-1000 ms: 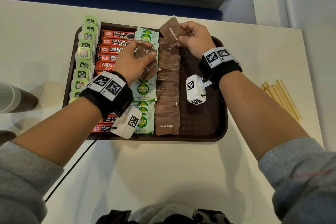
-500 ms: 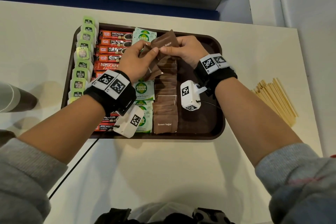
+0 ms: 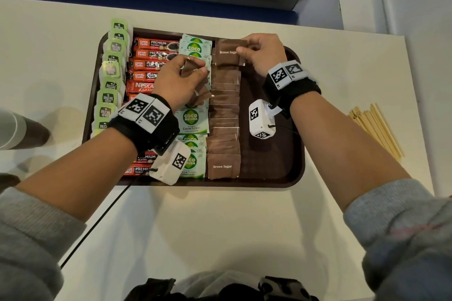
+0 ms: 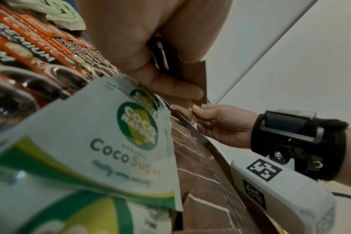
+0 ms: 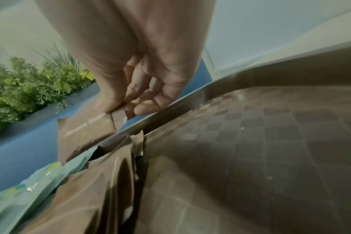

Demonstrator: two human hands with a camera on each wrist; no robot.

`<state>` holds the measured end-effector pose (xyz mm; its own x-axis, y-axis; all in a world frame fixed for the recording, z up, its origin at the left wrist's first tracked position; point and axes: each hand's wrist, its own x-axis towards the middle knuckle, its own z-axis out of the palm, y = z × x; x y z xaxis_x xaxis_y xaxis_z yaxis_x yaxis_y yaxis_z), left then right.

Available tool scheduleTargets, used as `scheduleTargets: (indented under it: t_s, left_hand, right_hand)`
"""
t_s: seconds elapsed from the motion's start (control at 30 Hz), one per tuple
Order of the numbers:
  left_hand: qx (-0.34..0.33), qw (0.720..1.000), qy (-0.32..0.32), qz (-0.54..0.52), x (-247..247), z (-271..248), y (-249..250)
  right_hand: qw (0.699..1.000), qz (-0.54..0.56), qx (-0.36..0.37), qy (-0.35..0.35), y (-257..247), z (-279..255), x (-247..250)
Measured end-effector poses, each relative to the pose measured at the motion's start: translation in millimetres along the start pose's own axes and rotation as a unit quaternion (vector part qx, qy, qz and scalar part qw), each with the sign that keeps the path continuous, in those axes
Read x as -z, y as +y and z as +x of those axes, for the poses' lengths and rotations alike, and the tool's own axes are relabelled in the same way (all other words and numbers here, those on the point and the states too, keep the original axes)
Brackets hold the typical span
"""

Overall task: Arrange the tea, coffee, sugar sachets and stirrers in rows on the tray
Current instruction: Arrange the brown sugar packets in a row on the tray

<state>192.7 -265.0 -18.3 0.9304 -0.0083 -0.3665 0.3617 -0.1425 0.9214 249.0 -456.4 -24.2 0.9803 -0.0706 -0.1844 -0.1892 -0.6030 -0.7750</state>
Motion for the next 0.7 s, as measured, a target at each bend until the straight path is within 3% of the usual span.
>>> scheduleTargets:
  t_s: [0.7]
  left_hand:
    - [0.03,0.999,-0.02,-0.014,0.4,-7.9,7.4]
  right_hand:
    - [0.998,-0.053,-0.018,-0.007,7.1,0.1,-8.4]
